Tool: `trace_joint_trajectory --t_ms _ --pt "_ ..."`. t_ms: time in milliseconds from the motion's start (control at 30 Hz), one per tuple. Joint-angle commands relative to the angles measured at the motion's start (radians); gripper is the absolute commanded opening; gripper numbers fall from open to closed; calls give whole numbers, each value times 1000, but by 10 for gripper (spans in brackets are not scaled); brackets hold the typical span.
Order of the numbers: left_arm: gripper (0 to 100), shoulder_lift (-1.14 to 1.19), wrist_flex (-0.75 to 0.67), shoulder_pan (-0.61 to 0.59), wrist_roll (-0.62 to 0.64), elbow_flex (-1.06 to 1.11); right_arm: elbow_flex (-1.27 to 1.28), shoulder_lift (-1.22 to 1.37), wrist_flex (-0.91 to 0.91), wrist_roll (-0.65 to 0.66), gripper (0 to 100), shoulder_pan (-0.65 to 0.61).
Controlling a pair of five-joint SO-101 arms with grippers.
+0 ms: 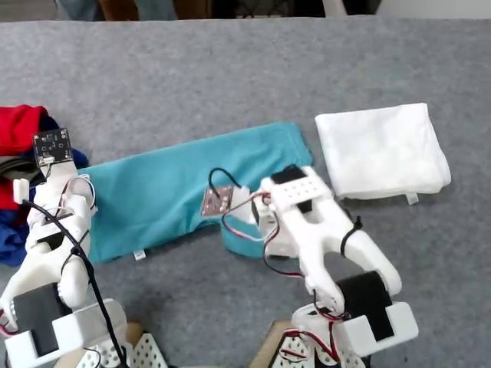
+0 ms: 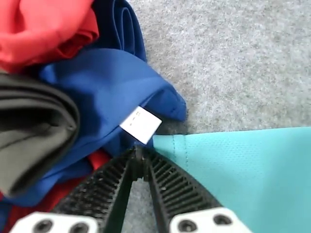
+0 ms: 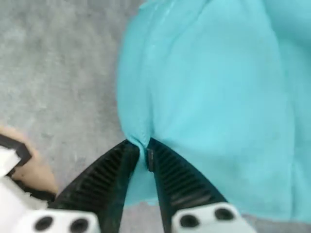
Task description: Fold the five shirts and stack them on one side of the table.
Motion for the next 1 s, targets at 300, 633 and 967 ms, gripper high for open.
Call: trace_joint_trajectory --t_ms 300,633,967 --pt "30 -31 -14 2 8 -7 -168 -1 153 -6 22 8" --pt "30 -32 -14 4 8 -5 130 1 -132 -8 134 -32" --pt "30 -32 -12 4 8 -4 131 110 -206 -11 57 -32"
